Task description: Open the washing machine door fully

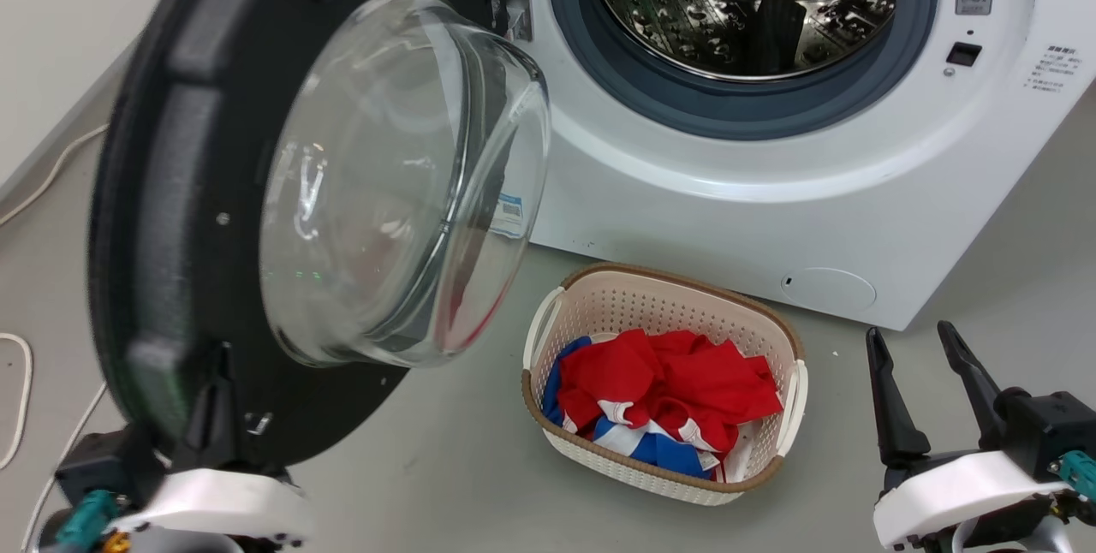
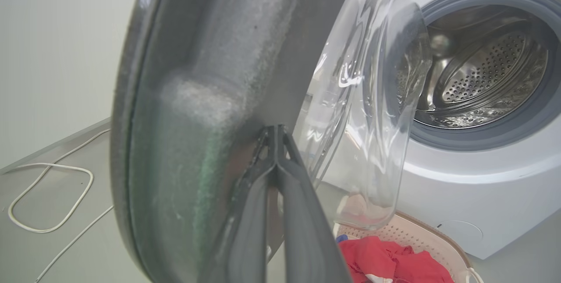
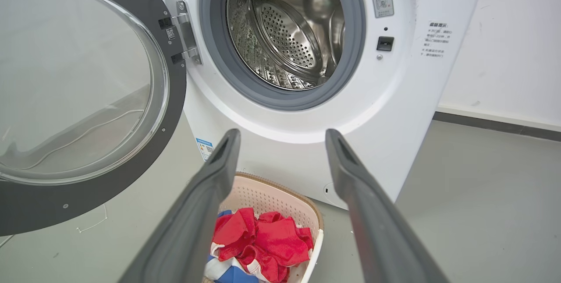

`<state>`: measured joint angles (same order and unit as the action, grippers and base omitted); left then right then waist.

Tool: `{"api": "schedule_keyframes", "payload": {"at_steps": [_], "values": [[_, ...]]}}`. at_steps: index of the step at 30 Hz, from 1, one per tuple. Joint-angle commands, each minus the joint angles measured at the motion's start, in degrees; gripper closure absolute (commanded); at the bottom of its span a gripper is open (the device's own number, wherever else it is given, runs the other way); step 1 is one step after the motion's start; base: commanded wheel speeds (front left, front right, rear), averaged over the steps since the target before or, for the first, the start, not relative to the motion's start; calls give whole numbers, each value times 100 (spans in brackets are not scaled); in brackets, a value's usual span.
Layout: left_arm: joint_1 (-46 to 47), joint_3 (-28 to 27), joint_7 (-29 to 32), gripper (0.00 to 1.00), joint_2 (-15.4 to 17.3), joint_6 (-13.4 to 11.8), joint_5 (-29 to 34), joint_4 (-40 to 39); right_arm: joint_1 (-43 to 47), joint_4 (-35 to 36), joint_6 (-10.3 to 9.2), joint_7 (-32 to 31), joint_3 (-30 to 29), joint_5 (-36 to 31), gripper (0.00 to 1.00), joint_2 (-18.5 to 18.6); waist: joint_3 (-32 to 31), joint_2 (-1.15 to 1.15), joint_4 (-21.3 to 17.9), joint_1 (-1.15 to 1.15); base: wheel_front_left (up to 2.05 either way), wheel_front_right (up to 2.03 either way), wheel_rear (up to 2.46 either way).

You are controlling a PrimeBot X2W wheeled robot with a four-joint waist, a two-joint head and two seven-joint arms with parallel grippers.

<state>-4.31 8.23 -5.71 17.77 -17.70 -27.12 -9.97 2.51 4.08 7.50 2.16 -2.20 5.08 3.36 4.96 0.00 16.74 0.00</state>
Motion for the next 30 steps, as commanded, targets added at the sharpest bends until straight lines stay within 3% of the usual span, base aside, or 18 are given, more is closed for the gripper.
{"api": "schedule_keyframes", "payload": {"at_steps": [1, 11, 22, 30], "values": [[115, -173, -77, 100, 99, 35, -87, 71, -91, 50, -1, -2, -15, 31, 0, 31, 78, 0, -39, 0, 0, 0, 0], [715, -1088, -482, 100, 636, 582, -739, 1171, -200, 17, -1, 23, -43, 58, 0, 34, 286, 0, -141, 0, 0, 0, 0], [1588, -1505, -664, 100, 1188, 1053, -1013, 2503, -333, -66, -1, 41, -57, 85, 0, 18, 431, 0, -226, 0, 0, 0, 0], [1883, -1509, -801, 100, 1133, 1131, -993, 3116, -366, -119, -1, 53, -14, 93, 0, 7, 452, 0, -310, 0, 0, 0, 0]]}}
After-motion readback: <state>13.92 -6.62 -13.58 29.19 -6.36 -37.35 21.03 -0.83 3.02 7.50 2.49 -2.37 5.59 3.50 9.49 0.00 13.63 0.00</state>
